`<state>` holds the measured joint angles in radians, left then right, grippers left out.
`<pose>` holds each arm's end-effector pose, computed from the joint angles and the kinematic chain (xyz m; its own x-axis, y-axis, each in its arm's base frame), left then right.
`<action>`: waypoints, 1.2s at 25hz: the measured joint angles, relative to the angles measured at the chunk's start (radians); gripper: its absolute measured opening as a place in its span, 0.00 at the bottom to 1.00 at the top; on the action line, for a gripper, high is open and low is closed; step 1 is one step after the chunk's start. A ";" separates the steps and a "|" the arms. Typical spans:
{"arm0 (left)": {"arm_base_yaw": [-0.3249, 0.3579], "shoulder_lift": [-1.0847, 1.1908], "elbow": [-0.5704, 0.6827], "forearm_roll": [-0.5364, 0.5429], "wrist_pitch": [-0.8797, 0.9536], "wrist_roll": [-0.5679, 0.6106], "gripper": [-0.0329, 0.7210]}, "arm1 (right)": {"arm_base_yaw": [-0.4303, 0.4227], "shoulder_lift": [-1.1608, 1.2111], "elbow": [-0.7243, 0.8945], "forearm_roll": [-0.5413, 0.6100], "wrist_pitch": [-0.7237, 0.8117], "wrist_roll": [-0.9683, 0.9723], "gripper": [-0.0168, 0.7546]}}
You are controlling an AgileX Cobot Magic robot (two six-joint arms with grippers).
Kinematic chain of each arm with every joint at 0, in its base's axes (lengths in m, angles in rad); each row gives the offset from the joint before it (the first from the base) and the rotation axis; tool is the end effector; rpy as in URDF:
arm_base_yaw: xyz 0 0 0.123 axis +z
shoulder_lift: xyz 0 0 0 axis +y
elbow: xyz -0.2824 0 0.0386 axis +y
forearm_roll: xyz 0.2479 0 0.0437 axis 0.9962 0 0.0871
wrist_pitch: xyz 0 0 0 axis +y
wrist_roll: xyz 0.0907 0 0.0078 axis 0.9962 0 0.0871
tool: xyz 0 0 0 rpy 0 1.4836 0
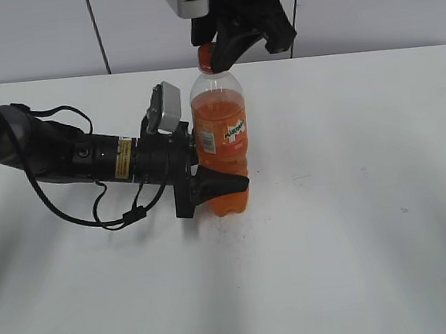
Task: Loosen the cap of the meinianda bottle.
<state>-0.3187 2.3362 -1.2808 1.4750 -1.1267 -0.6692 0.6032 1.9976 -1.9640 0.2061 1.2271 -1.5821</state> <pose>0.3660 -0.2069 0.0779 -0.0406 0.3042 -0.9518 0.9990 0.0288 -0.0335 0.3493 0.2619 0.3173 0.5733 -0.7946 -0.2000 -0.7924 -0.4755 -0.3821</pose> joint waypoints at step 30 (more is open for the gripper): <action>-0.001 0.000 0.000 0.017 -0.009 -0.006 0.57 | 0.000 -0.029 -0.053 0.013 -0.004 1.700 0.55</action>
<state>-0.3196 2.3365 -1.2808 1.4917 -1.1358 -0.6749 0.6032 1.9689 -2.0171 0.2191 1.2232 0.1176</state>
